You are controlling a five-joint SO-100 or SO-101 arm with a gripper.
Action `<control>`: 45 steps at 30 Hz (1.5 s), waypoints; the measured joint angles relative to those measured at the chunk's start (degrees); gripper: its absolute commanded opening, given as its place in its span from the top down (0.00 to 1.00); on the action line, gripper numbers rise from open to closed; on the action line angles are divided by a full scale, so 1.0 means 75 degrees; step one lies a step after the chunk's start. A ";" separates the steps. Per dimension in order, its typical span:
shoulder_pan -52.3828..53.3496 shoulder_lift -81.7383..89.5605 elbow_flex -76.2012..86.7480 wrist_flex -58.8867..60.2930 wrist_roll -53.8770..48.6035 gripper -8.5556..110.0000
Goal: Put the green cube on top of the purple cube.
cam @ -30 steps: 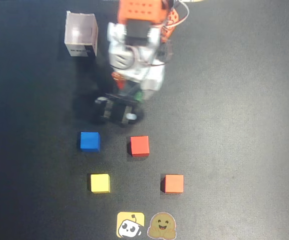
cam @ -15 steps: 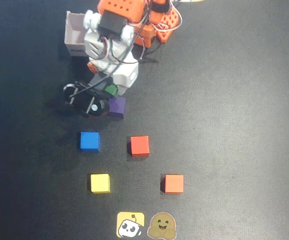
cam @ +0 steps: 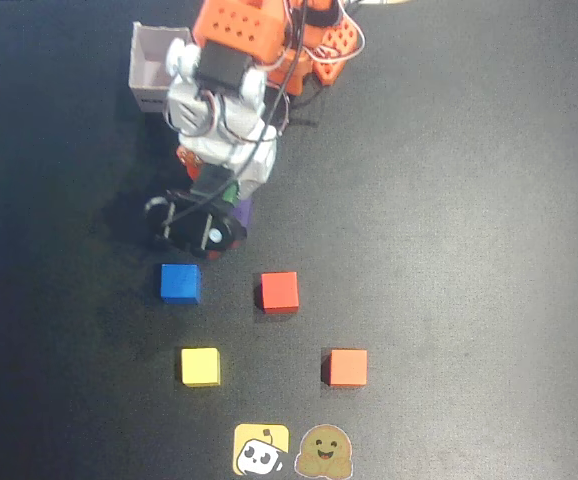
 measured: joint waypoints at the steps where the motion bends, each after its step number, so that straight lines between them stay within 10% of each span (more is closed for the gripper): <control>1: -0.0047 -0.0059 0.0000 -0.0059 0.0000 0.86; 45: -0.0410 -0.1348 -0.0387 -0.0715 0.0141 0.80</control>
